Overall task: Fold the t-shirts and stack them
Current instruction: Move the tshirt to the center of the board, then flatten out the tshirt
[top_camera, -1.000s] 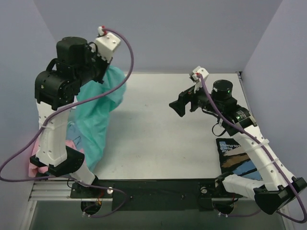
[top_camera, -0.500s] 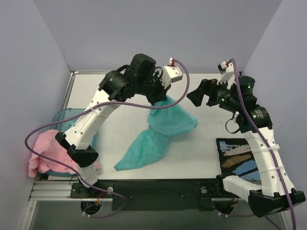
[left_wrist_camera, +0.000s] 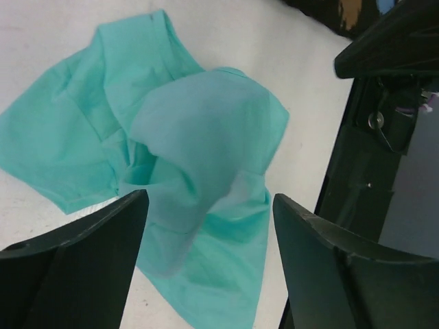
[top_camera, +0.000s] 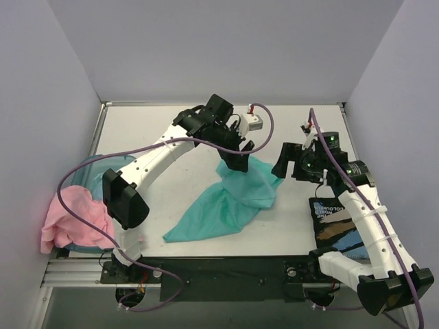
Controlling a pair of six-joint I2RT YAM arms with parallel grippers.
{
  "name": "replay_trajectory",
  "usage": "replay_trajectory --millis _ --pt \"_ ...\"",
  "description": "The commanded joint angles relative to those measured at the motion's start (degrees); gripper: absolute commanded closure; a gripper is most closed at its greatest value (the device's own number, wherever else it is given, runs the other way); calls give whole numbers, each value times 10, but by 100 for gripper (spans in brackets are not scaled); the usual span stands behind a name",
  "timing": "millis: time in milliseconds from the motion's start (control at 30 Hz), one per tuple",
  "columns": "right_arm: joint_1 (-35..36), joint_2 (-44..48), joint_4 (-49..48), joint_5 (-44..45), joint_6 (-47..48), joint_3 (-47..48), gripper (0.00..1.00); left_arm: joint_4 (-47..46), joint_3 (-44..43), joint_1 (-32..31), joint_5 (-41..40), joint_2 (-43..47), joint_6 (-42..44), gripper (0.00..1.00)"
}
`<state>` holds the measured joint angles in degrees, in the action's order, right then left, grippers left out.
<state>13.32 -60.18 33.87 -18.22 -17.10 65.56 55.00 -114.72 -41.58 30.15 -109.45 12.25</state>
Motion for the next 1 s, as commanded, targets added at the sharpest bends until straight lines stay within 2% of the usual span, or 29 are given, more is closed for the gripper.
replay_trajectory --millis 0,167,267,367,400,433,500,567,667,700,767,867,967 --pt "28 -11 50 48 -51 -38 15 -9 7 30 86 26 4 13" --pt "56 -45 62 78 -130 -110 20 30 27 124 40 90 20 12" --pt "60 -46 28 45 -174 -157 24 68 132 167 4 162 66 13" --pt "71 -36 -54 12 -230 -193 26 62 271 171 -40 234 105 22" --pt "81 -36 -64 4 -245 -194 26 55 336 171 -47 264 105 27" --pt "86 -39 -72 2 -273 -191 27 49 362 171 -48 276 97 28" --pt "103 -42 -68 -5 -302 -187 27 28 472 170 -52 318 88 28" --pt "107 -34 -67 -11 -325 -200 27 -5 533 155 -77 336 87 26" --pt "102 -46 -101 -42 -371 -237 28 -52 578 136 -120 339 93 23" --pt "101 -65 -141 -58 -381 -254 28 -60 585 123 -124 329 92 22" --pt "102 -109 -175 -92 -403 -254 33 -79 589 98 -125 307 91 20" --pt "102 -136 -210 -82 -406 -240 54 -107 601 54 -141 281 92 16" --pt "83 -143 -221 -66 -403 -231 69 -121 605 17 -181 230 96 14"
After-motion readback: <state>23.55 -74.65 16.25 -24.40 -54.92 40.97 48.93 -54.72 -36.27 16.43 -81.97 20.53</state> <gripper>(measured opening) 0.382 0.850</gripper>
